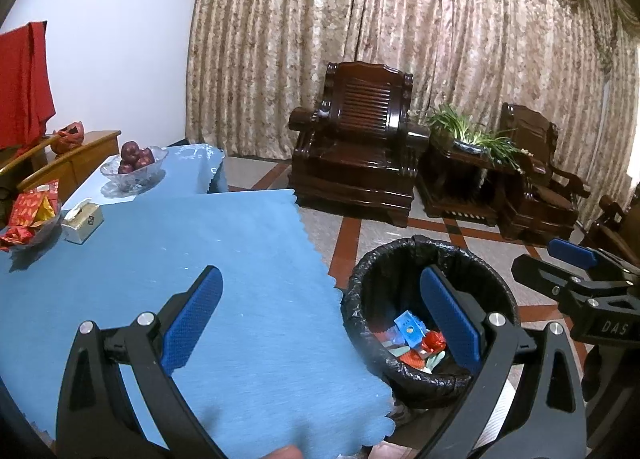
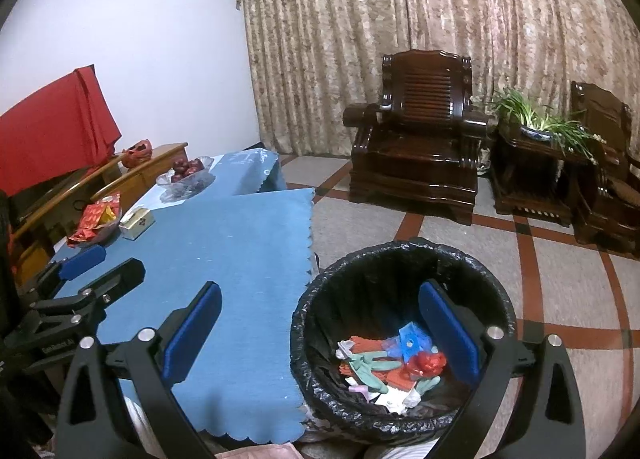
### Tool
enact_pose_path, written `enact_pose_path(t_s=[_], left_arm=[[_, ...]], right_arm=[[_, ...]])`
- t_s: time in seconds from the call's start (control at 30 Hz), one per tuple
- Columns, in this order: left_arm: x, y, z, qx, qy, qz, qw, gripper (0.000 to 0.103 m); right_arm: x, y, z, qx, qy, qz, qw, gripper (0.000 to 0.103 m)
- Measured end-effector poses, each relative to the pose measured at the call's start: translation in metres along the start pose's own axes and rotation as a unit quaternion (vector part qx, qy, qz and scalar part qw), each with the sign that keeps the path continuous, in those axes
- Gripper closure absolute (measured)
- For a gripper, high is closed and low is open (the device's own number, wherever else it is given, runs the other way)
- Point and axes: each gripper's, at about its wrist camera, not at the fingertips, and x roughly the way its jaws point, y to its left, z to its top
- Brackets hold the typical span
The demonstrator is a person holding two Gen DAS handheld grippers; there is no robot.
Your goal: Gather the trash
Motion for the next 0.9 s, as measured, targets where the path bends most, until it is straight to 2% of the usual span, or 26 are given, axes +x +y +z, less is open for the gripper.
enact_pose_path(t_s=[0.9], left_arm=[[-0.0028,0.0036,0.0009,0.001,-0.003,0.000,1.0000,0.006]], right_arm=[[-0.0013,0.0073,0.0011,-0.007,0.000,0.002,1.000,0.006]])
